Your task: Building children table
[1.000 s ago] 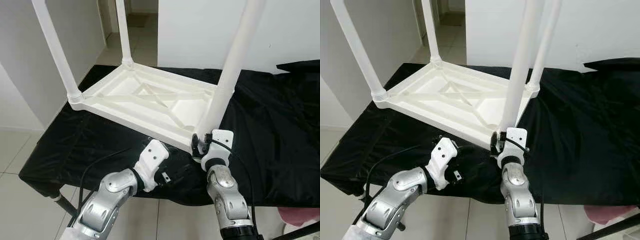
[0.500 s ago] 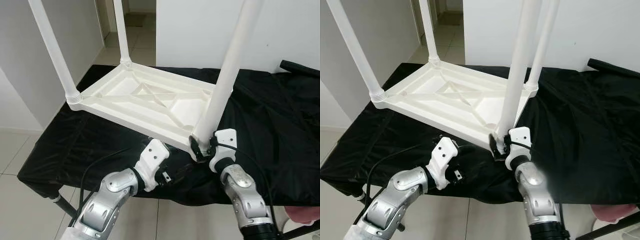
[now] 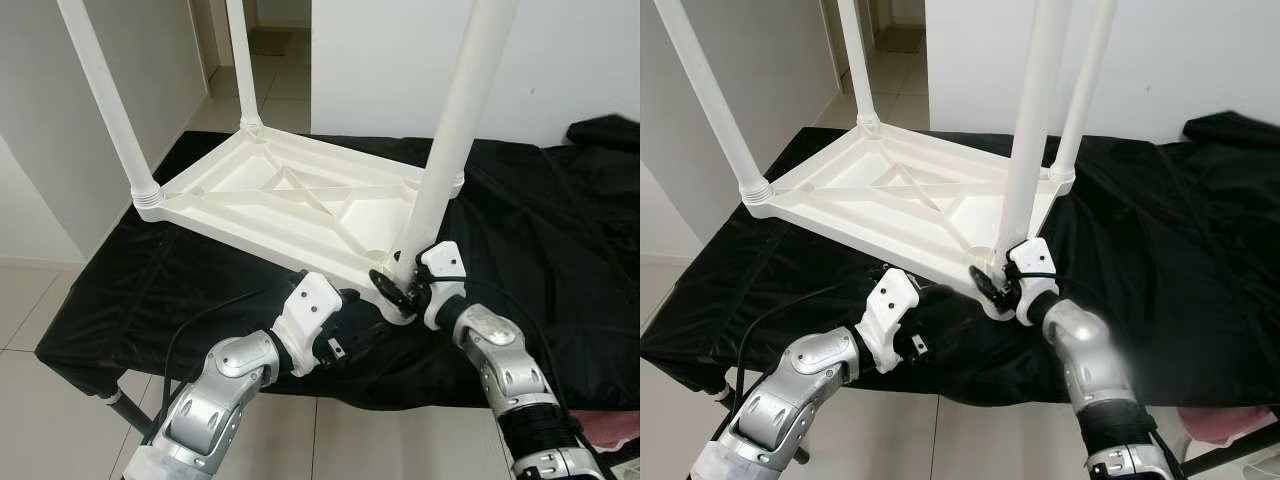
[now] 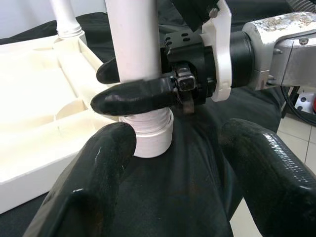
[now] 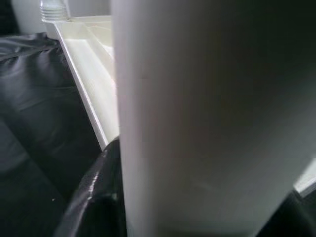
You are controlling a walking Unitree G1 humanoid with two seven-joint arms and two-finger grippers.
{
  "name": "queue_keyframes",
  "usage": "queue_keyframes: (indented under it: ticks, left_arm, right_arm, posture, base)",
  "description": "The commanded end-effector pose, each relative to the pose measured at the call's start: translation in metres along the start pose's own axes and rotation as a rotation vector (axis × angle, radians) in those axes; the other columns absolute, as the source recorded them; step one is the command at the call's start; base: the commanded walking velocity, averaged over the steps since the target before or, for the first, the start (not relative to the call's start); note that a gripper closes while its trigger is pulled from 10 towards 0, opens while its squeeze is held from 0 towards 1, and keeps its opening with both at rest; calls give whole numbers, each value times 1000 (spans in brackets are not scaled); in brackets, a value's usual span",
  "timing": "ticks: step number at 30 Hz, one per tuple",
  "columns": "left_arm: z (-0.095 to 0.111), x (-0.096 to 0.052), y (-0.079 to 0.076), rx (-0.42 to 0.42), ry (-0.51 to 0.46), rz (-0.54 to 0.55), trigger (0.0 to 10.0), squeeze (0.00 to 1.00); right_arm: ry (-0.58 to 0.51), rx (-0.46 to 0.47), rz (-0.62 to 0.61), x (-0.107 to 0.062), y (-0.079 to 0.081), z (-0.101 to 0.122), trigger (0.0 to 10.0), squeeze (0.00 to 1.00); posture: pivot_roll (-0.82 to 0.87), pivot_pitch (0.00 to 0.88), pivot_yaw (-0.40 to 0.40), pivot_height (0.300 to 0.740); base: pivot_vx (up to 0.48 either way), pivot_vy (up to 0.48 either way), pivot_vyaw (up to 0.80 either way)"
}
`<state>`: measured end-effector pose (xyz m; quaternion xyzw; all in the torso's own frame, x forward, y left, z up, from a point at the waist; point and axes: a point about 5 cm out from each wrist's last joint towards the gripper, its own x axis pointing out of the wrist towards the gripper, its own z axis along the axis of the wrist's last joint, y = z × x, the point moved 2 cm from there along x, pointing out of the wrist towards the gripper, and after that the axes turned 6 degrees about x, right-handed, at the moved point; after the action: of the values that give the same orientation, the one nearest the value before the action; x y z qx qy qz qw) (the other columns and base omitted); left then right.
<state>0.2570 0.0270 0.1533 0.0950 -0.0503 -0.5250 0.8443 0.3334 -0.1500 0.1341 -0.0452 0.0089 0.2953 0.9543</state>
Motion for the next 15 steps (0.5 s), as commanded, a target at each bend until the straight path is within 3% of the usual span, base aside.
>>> queue_keyframes:
  ticks: [1, 9, 10, 15]
  left_arm:
    - [-1, -2, 7, 9, 11, 68, 10000, 0]
    - [-1, 0, 7, 9, 8, 66, 10000, 0]
    - [-1, 0, 6, 11, 9, 61, 10000, 0]
    - [-2, -1, 7, 14, 15, 55, 10000, 0]
  right_arm:
    - [35, -4, 49, 1, 8, -9, 0, 0]
    - [40, 11, 55, -3, 4, -14, 0, 0]
    - [38, 27, 41, -4, 3, -14, 10000, 0]
    - [-17, 100, -66, -5, -1, -7, 10000, 0]
  posture:
    - [-21, 0, 38, 740]
    - [-25, 0, 41, 740]
    - [-31, 0, 45, 740]
    - [-33, 0, 44, 740]
  base:
    - [0, 0, 0]
    - [0, 0, 0]
    - [0, 0, 0]
    - [0, 0, 0]
